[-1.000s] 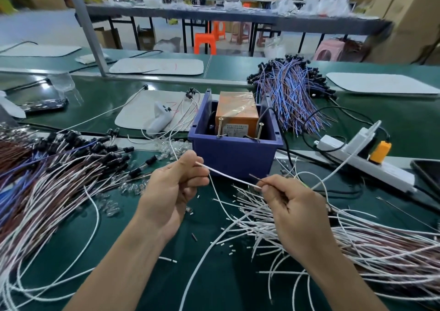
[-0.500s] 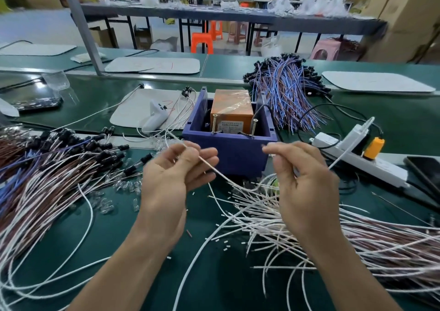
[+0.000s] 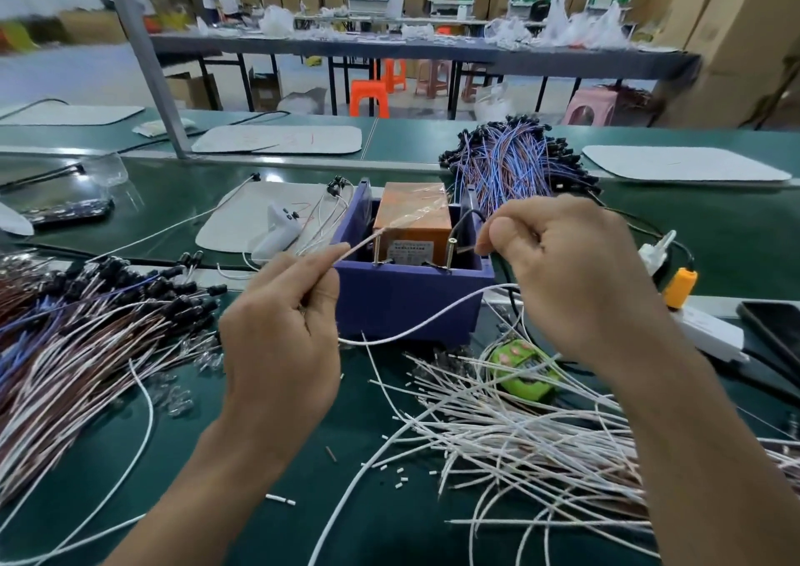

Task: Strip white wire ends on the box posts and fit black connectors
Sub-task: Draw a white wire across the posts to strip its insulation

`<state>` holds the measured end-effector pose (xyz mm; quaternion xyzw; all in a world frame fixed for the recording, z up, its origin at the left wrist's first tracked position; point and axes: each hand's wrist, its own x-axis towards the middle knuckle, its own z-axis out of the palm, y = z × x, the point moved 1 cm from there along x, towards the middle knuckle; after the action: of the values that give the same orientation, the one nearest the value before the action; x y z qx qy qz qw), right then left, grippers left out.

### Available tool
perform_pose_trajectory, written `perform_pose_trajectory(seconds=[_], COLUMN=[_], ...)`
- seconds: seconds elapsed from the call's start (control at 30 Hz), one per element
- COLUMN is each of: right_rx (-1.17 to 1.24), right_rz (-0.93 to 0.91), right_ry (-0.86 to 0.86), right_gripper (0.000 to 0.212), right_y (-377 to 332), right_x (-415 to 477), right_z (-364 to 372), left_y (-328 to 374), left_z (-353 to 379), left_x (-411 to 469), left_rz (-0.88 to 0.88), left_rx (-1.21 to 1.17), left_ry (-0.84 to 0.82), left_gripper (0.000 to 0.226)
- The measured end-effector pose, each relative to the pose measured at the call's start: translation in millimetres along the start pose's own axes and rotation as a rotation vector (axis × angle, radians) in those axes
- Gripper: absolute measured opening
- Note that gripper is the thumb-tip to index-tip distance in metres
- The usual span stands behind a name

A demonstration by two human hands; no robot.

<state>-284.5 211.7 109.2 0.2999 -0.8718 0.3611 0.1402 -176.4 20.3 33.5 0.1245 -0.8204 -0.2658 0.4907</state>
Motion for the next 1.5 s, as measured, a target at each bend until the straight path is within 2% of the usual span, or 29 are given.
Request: perform_pose_trajectory(seconds=[0.13, 0.33, 0.43, 0.53, 0.67, 0.77, 0.83, 0.97, 1.23, 1.33, 1.43, 1.5], right_rx=[0.017, 0.036, 0.057, 0.106, 0.115, 0.157, 0.237, 0.325, 0.114, 0.106, 0.106, 0.102], right_rz=[0.055, 0.042, 0.075, 0.083, 0.075, 0.086, 0.102, 0.096, 0.102, 0.088, 0.094, 0.101], right_ry=[-0.121, -0.112, -0.161, -0.160, -0.171, -0.188, -0.187, -0.189, -0.178, -0.129, -0.117, -0.118], right_gripper=[0.029, 0.024, 0.026, 0.026, 0.031, 0.023, 0.016, 0.022, 0.024, 0.023, 0.024, 0.025], right_y=[13.1, 27.0, 33.4, 35.6, 33.2, 32.2, 30.3, 27.8, 41.3, 42.7, 43.9, 43.9], right_x=[7.3, 8.4, 10.2, 11.9, 11.8, 11.5, 11.3, 11.0, 13.0, 13.1, 12.5, 11.9], right_z=[-0.3, 0.6, 4.9, 3.7, 6.9, 8.2, 6.5, 6.5, 18.0, 20.7, 21.5, 21.6], left_y=[-8.2, -23.9, -30.4, -35.2, -39.1, -39.9, -40.9, -44.8, -42.1, -39.4, -38.9, -38.2], left_z=[4.3, 6.3, 9.0, 13.9, 21.7, 26.3, 26.9, 26.6, 25.1, 23.2, 23.7, 24.0], left_x=[-9.0, -14.4, -14.7, -15.1, -10.8, -8.1, -7.5, -7.8, -10.1, -10.1, -10.8, -10.3], left_rz=[-0.030, -0.047, -0.039, -0.013, -0.077, -0.119, -0.128, -0.163, -0.173, -0.173, -0.199, -0.205], left_rx=[0.005, -0.083, -0.077, -0.066, -0.093, -0.126, -0.128, -0.124, -0.081, -0.071, -0.071, -0.066], left_ry=[0.002, 0.001, 0.000, 0.000, 0.036, 0.053, 0.048, 0.048, 0.049, 0.046, 0.042, 0.047], left_gripper=[0.032, 0.032, 0.031, 0.028, 0.026, 0.024, 0.020, 0.008, 0.009, 0.015, 0.006, 0.016])
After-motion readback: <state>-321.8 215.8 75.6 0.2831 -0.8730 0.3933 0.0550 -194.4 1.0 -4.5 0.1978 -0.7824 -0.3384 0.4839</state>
